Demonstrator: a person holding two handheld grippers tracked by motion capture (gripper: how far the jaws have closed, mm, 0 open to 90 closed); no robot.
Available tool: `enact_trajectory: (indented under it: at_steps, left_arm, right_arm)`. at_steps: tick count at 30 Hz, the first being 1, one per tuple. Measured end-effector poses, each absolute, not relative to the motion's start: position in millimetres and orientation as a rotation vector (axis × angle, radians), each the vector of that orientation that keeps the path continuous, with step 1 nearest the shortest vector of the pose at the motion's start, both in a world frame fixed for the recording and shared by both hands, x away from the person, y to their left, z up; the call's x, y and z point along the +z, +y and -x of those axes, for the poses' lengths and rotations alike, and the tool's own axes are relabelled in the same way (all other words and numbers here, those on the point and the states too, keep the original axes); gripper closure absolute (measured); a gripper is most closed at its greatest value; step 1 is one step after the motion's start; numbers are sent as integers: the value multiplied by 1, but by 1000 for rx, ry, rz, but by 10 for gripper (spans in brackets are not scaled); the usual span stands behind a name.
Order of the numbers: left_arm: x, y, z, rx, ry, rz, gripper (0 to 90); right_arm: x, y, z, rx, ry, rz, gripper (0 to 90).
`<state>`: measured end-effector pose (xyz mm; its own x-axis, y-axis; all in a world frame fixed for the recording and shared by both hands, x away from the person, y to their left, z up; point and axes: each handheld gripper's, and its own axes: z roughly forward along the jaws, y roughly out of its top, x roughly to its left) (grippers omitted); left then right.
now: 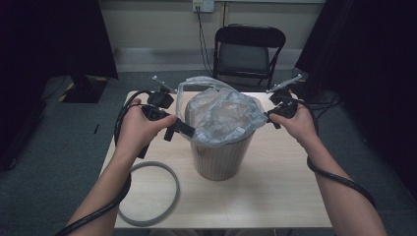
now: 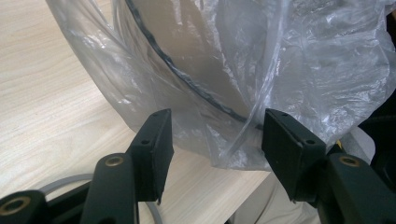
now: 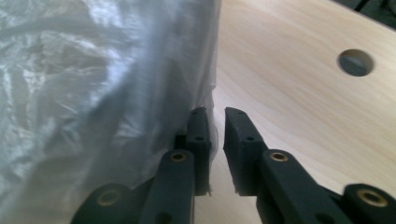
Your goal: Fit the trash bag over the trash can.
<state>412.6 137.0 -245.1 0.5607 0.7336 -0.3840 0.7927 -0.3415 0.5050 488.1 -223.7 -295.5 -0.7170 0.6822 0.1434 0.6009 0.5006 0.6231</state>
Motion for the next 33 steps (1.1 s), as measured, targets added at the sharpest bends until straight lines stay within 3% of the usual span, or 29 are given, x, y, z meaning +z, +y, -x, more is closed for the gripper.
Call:
enact_trajectory:
  at_steps: [7,14,33]
  left_arm:
    - [-241,131,-413,-116,1214,-2151,436]
    - [-241,124,-409,-111,1208,-2179,434]
    - [-239,111,-401,-109,1188,-2226,421]
  right_arm:
    - [-264,-247,-485,1035,2516,-1148,610]
    - [-244,-260,-478,1075,2476,-1174,530]
    - [-223,-242,-473,1122,2488,-1141,456]
